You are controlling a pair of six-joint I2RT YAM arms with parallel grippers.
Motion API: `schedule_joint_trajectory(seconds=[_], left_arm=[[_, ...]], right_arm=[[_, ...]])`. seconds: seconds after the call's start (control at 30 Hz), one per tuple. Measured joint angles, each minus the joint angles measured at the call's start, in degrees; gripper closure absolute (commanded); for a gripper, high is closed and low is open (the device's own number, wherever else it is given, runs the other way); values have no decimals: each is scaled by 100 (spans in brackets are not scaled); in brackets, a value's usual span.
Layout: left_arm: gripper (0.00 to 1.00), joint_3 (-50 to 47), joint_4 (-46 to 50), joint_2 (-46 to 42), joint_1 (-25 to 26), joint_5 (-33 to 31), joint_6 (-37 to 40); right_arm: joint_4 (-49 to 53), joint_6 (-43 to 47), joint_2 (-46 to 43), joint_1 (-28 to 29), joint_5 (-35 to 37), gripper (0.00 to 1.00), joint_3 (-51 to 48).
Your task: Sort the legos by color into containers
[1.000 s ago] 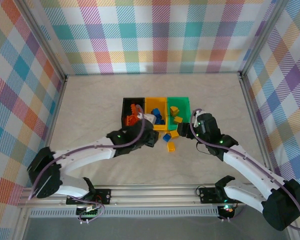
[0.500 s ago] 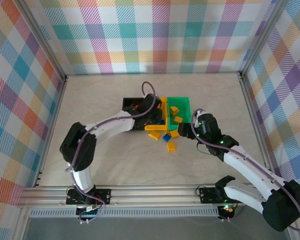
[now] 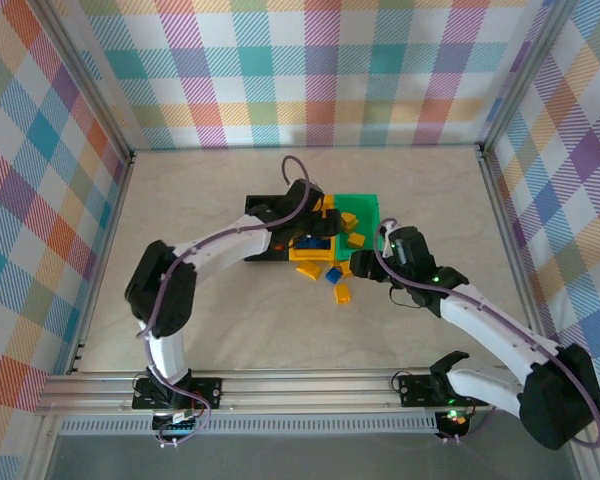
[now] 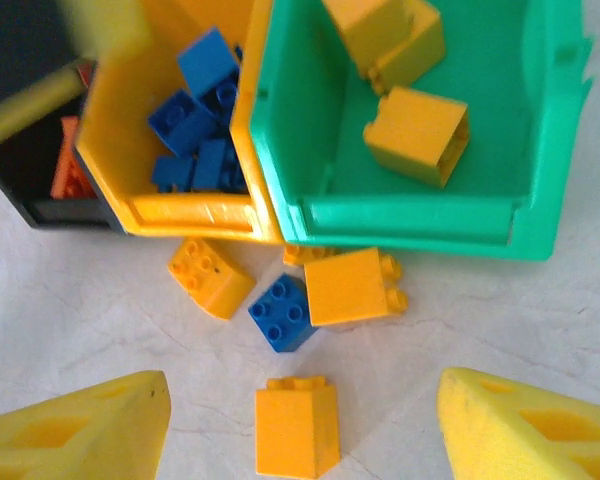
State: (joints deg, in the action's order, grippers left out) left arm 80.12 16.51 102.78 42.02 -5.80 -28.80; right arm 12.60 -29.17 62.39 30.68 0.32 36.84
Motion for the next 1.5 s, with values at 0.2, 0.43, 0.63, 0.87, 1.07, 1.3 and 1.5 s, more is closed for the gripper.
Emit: schedule_joint_trajectory(seconds=[0.2, 0.43, 0.63, 0.87, 1.07, 1.3, 1.5], left_arm=[[0, -1167, -522, -1860, 295, 24, -197], [0, -3303, -833, -3536, 369, -267, -686], [0, -4673, -748, -4339, 367, -595, -1115], [0, -5272, -859, -4732, 352, -815, -1397], [0, -5615, -966, -4809, 321, -870, -1539], [0, -5700, -1069, -4817, 319, -859, -1631], [0, -5700, -1067, -4924, 319, -839, -1665]], right_arm=[[-48, 22, 1025, 625, -37, 27, -42], [-74, 149, 1993, 1106, 170, 30, 166], [-26, 179, 2350, 1290, 450, 52, 439], [31, 168, 2068, 1298, 579, 69, 389], [476, 308, 1014, 1128, 726, 70, 455], [968, 688, 1244, -13, 789, 69, 1895], [1005, 935, 2780, -470, 846, 68, 3080]])
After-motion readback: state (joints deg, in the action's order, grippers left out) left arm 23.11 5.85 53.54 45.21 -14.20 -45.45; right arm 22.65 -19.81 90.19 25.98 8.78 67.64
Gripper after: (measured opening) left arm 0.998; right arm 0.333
